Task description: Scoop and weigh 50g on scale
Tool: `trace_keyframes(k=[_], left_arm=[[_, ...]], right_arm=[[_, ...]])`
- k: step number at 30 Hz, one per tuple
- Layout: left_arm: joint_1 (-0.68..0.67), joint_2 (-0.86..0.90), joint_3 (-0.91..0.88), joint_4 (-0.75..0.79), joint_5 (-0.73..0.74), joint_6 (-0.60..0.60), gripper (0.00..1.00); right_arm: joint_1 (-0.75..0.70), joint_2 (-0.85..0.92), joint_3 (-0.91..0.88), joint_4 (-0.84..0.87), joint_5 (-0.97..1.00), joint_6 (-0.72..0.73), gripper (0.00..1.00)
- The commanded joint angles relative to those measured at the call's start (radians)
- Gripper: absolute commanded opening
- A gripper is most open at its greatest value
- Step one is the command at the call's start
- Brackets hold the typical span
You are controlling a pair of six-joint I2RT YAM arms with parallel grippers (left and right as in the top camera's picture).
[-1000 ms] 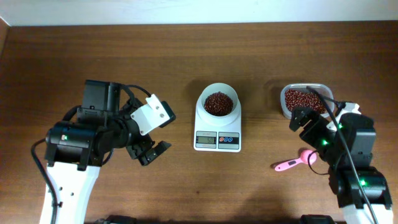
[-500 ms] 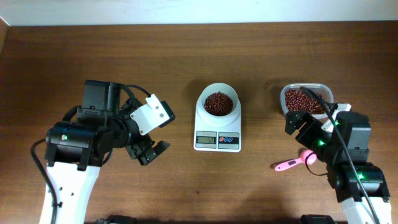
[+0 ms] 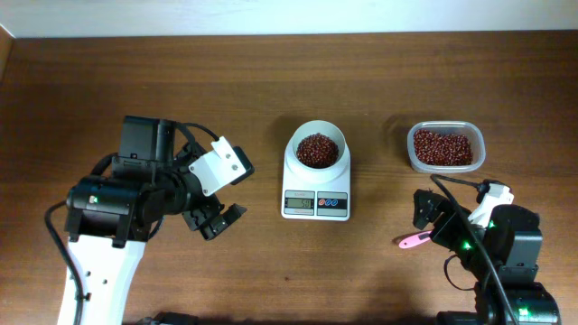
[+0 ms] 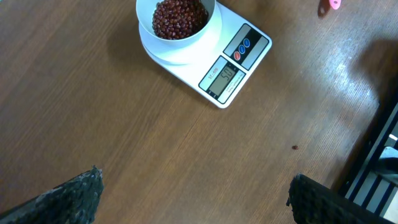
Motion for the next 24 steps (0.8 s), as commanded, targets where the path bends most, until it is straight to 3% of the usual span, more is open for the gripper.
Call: trace_keyframes(k=[1,14,21,24], left_arm=[[0.006,0.0,0.01,-0.001,0.002,0.012,0.99],[0.006,0.0,0.01,-0.001,0.002,0.013,0.99],[0.006,0.0,0.01,0.0,0.002,0.012,0.99],[0.006,0.0,0.01,-0.001,0.002,0.012,0.99]], right_arm=[[0.004,-0.005,-0.009,-0.011,-0.01,-0.023,0.99],[0.005,-0.063,-0.058,-0.037,-0.01,-0.075,0.99],[0.006,-0.456,-0.246,0.043,-0.005,-0.075,0.99],[0.012,-0.547,-0.285,0.042,0.002,-0.075,0.99]])
